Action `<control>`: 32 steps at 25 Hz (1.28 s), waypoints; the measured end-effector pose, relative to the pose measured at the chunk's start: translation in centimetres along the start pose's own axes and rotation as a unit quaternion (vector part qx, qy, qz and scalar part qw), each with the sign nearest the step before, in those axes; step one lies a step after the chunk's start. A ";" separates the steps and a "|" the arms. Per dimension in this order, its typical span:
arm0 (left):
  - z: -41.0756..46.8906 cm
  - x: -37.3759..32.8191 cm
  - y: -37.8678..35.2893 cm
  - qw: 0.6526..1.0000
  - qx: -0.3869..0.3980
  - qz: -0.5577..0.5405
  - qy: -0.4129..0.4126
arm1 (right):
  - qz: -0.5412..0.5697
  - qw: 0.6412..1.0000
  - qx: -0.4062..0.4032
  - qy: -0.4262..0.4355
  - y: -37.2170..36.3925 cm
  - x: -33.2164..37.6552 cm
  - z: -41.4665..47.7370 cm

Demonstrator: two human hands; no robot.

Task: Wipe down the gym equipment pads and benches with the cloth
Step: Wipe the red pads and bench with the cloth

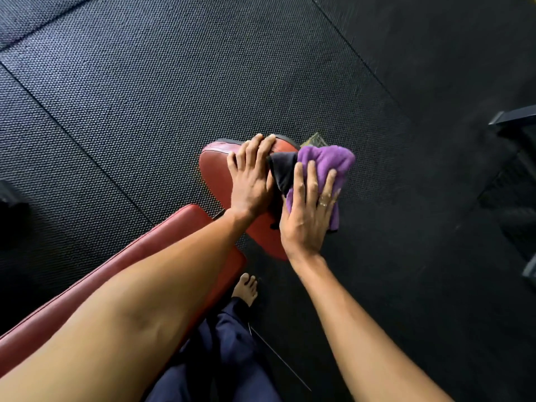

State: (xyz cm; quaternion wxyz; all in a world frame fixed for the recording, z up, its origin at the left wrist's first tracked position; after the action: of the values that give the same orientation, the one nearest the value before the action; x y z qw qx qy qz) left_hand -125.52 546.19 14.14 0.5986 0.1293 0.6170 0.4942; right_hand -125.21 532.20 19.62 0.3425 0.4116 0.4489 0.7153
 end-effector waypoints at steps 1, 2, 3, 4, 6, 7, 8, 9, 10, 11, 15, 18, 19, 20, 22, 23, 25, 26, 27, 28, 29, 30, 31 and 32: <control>0.0 0.2 0.1 1.000 0.004 -0.009 -0.003 | -0.021 1.000 0.003 0.018 0.1 0.3 0.6; 0.1 0.4 0.2 1.000 0.004 -0.018 -0.011 | -0.041 0.998 0.011 0.037 0.2 0.6 1.1; 0.1 0.6 0.4 0.999 0.003 -0.029 -0.018 | -0.058 0.997 0.022 0.054 0.2 0.7 1.4; 0.1 1.0 0.5 0.999 0.005 -0.044 -0.016 | -0.073 0.994 0.032 0.068 0.1 0.7 1.8; -0.4 1.9 0.7 0.997 0.019 -0.066 0.027 | -0.103 0.989 0.050 0.094 0.1 0.8 2.7; -0.7 2.5 0.7 0.996 0.031 -0.062 0.059 | -0.121 0.985 0.059 0.105 0.0 1.0 3.3; -1.1 3.2 0.7 0.994 0.043 -0.053 0.084 | -0.140 0.981 0.067 0.114 -0.1 1.3 3.8; -1.4 3.9 0.8 0.992 0.053 -0.045 0.103 | -0.156 0.977 0.072 0.127 -0.3 1.9 4.3; -1.5 4.4 0.9 0.990 0.061 -0.042 0.117 | -0.163 0.974 0.075 0.140 -0.7 2.6 4.8; -1.4 4.8 0.9 0.988 0.068 -0.043 0.129 | -0.163 0.972 0.079 0.149 -1.2 3.5 5.4; -1.3 5.0 1.0 0.983 0.090 -0.053 0.152 | -0.146 0.961 0.140 0.187 -1.6 5.5 7.3; -1.4 5.1 1.3 0.979 0.116 -0.054 0.157 | -0.150 0.939 0.193 0.243 0.7 3.2 7.2; -1.6 5.2 1.5 0.975 0.117 -0.059 0.181 | -0.155 0.931 0.199 0.263 1.4 2.3 7.1; -1.9 5.2 1.7 0.967 0.110 -0.069 0.218 | -0.160 0.925 0.204 0.279 1.9 1.7 7.1; -3.0 4.4 1.5 0.946 0.083 -0.100 0.296 | -0.183 0.915 0.220 0.285 1.6 1.8 7.6; -3.6 3.7 1.3 0.934 0.070 -0.118 0.330 | -0.196 0.911 0.231 0.279 1.2 2.6 7.9; -4.6 2.3 0.7 0.896 0.048 -0.168 0.408 | -0.233 0.884 0.286 0.287 -0.4 5.2 9.0; -5.0 1.7 0.5 0.867 0.040 -0.205 0.453 | -0.250 0.860 0.337 0.292 -1.3 6.9 9.7; -5.3 1.3 0.2 0.835 0.036 -0.244 0.492 | -0.257 0.836 0.387 0.292 -2.3 8.4 10.4; -5.3 0.9 0.0 0.808 0.035 -0.277 0.519 | -0.259 0.814 0.427 0.295 -3.1 9.7 11.1; -5.2 0.8 -0.1 0.785 0.035 -0.304 0.538 | -0.260 0.793 0.459 0.305 -3.7 10.7 11.8; -5.2 0.9 0.0 0.772 0.034 -0.318 0.549 | -0.263 0.774 0.480 0.318 -3.9 11.4 12.2; -5.3 0.9 0.1 0.766 0.033 -0.326 0.553 | -0.268 0.760 0.491 0.332 -3.7 11.2 12.4; -5.2 0.7 0.2 0.766 0.036 -0.330 0.551 | -0.270 0.752 0.493 0.343 -3.1 10.4 12.7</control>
State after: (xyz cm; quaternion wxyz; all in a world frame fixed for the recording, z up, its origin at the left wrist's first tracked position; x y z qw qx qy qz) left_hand -130.29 544.47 12.78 0.2770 -0.3552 0.8627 0.2297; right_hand -117.86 546.87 23.00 0.0940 0.1118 0.9193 0.3654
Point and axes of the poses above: each hand's wrist, its own z-axis towards the middle knuckle, its own y-axis out of the back of the hand, x = y × z, the point moved 4 cm from there along z, towards the middle knuckle, and after that the axes turned 6 degrees about -y, right-handed, at the moved point
